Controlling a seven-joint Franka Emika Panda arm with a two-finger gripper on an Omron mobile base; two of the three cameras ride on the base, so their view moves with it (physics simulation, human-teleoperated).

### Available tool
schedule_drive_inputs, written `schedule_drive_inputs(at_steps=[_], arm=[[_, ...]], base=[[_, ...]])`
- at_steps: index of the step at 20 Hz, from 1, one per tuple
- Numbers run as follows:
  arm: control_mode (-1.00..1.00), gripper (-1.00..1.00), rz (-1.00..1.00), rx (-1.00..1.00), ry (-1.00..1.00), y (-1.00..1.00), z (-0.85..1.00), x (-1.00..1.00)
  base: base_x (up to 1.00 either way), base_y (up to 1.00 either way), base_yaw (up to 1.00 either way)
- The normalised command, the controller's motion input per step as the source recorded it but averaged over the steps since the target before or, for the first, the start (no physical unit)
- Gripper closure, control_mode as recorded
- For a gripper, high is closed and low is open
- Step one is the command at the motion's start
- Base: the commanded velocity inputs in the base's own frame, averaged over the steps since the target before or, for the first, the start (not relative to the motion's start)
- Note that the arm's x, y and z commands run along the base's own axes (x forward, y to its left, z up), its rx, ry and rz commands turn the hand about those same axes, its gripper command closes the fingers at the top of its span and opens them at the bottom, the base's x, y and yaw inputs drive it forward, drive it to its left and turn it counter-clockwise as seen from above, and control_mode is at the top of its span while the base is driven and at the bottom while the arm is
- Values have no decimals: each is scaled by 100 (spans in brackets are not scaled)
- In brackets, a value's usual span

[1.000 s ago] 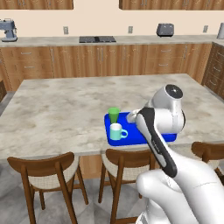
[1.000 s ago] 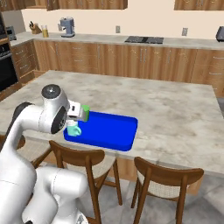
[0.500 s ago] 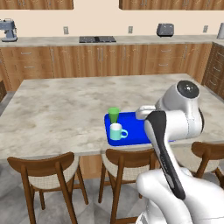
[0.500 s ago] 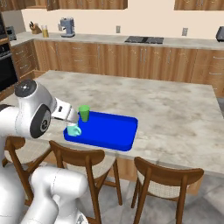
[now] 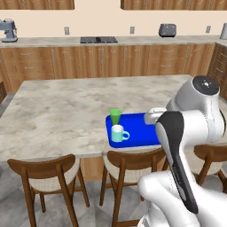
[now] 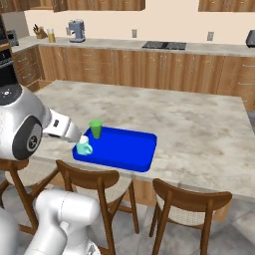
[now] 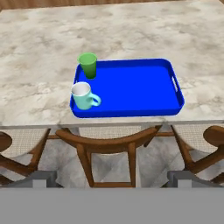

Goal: There is a tray on the dining counter. Grab the cup, mug, and pitcher and place them on the tray. The pitcher may be placed next to the tray if it cannot fit the tray.

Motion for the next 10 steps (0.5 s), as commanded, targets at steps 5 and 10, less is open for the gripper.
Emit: schedule_drive_inputs(at_steps=[5, 10], arm=[[-100, -100, 2, 0, 18, 0, 30, -37], [-100, -100, 0, 0, 10, 0, 13, -8]], base=[[0, 0, 0], [0, 0, 0]])
